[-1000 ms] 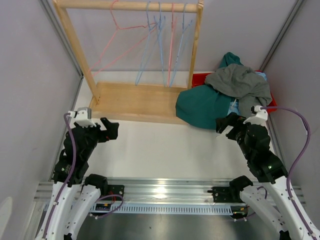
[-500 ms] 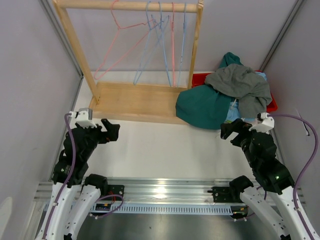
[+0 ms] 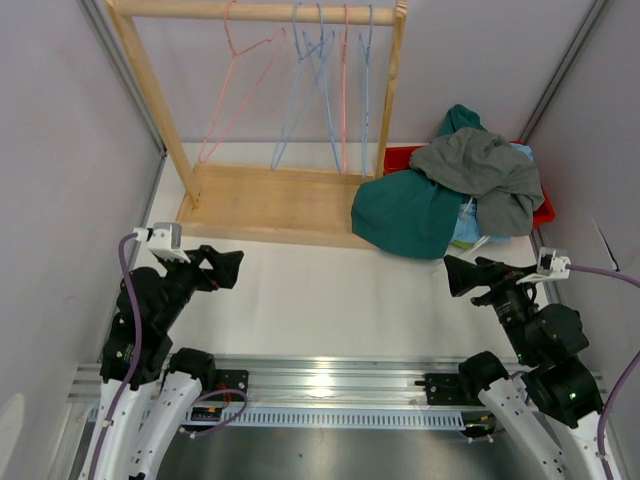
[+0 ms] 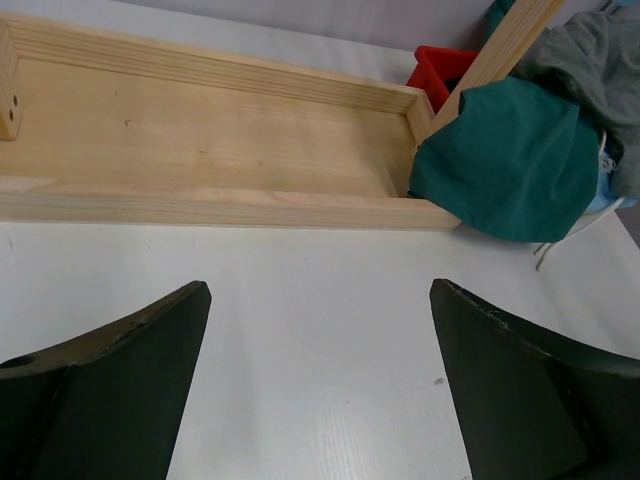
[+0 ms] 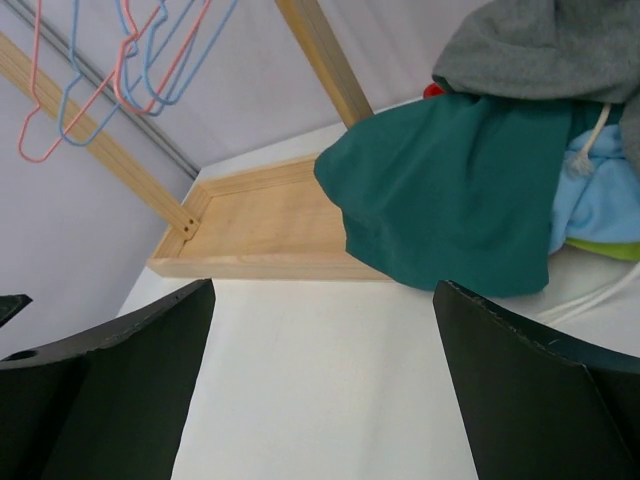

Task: Remove the shorts from the hanger

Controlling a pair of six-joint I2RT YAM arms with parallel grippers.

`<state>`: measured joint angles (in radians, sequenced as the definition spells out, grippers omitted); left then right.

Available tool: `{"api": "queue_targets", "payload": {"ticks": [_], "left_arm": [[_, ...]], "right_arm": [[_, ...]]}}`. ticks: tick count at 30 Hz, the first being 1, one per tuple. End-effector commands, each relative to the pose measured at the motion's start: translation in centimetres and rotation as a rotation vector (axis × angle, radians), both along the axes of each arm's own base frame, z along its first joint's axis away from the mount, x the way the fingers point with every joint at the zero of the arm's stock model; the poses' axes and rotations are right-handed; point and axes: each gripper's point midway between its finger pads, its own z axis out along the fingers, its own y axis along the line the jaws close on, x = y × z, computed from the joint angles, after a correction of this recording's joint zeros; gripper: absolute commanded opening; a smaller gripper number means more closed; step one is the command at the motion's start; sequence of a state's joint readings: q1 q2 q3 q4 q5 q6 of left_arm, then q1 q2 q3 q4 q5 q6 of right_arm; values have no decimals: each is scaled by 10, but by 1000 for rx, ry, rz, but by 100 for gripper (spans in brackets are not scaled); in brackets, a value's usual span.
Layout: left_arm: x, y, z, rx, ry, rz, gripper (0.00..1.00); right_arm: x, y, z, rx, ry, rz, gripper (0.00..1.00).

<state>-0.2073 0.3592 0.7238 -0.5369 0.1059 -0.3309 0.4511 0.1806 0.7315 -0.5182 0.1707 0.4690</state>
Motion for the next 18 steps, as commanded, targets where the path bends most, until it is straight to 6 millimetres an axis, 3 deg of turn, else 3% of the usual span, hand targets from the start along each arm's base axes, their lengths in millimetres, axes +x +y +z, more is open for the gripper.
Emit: {"api": "queue_targets", "payload": {"ticks": [1,8,11,18], "left_arm": [[0,-5,14,4,-54,-31,98],[2,-3,11,7,-43,-22,98],[3,-4,11,6,-38,-22,97],[2,-3,10,6,-40,-19,97]], "right_arm": [[-6,9,45,13,-90,63,99],[-20,9,111,5,-253,100,99],[-22,10,123,14,-278,105,99],[-19,15,127,19,-290,122,99]]}}
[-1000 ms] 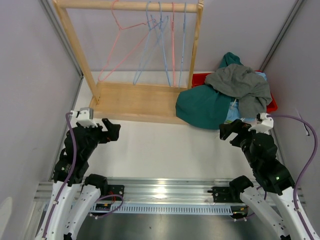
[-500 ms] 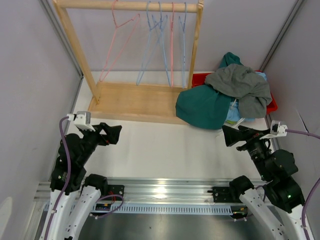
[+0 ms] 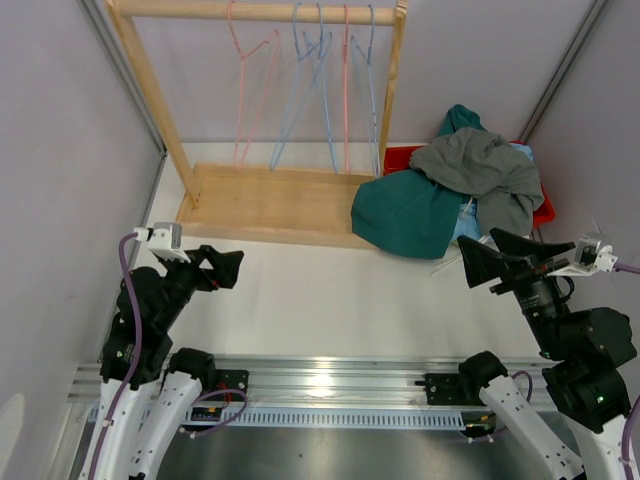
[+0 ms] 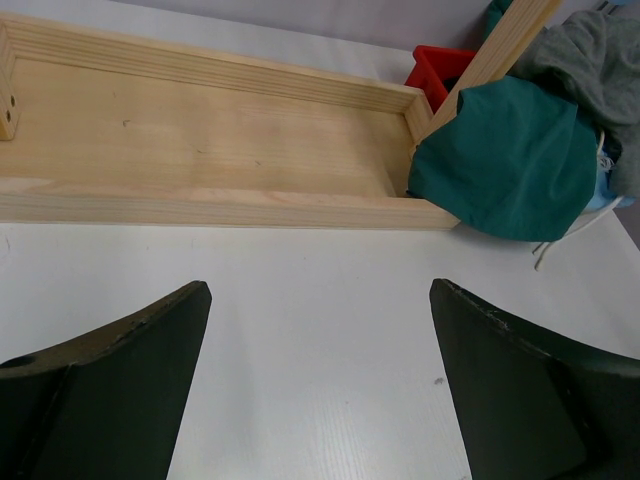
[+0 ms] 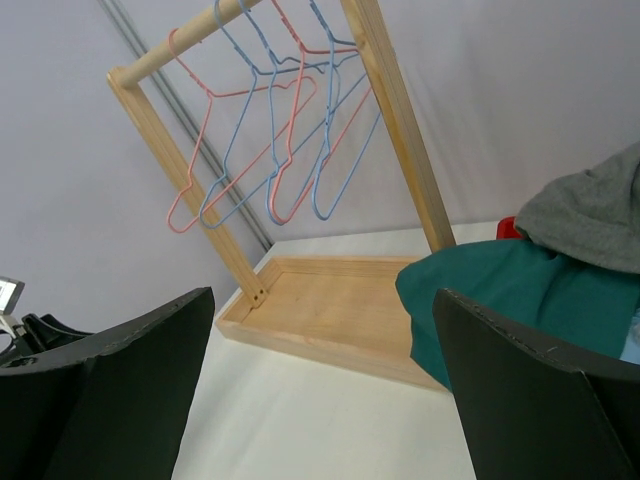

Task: Remove the shorts from the hanger

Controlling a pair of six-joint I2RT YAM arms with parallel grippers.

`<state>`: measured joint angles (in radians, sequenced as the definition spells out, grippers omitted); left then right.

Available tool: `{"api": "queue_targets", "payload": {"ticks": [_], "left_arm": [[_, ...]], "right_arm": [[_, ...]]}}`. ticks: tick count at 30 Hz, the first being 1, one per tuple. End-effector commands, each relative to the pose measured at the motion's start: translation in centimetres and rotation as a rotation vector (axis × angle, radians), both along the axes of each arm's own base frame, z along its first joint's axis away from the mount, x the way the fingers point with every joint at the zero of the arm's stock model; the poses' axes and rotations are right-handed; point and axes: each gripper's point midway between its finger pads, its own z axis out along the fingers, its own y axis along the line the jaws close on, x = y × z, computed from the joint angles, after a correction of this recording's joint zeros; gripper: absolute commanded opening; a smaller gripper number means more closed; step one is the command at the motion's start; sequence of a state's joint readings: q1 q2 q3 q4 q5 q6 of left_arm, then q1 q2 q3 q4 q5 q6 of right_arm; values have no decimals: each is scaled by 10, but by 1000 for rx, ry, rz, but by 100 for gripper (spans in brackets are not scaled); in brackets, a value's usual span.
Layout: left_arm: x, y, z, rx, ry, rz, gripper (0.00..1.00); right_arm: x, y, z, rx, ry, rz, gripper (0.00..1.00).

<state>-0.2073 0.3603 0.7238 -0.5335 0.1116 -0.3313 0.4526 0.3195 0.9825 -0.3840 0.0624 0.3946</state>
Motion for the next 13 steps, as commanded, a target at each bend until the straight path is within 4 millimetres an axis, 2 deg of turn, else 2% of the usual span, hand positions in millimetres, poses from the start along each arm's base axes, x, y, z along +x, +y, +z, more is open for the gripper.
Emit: {"api": "queue_targets", "payload": {"ticks": [1,13], "left_arm": [[3,-2,9,8,-35,-13,97],[2,-1,10,8,-41,-7,97]], "right_arm": [[0,5,11,-3,-38,24,99],[4,3,-2,-10,-11,3,100]]}}
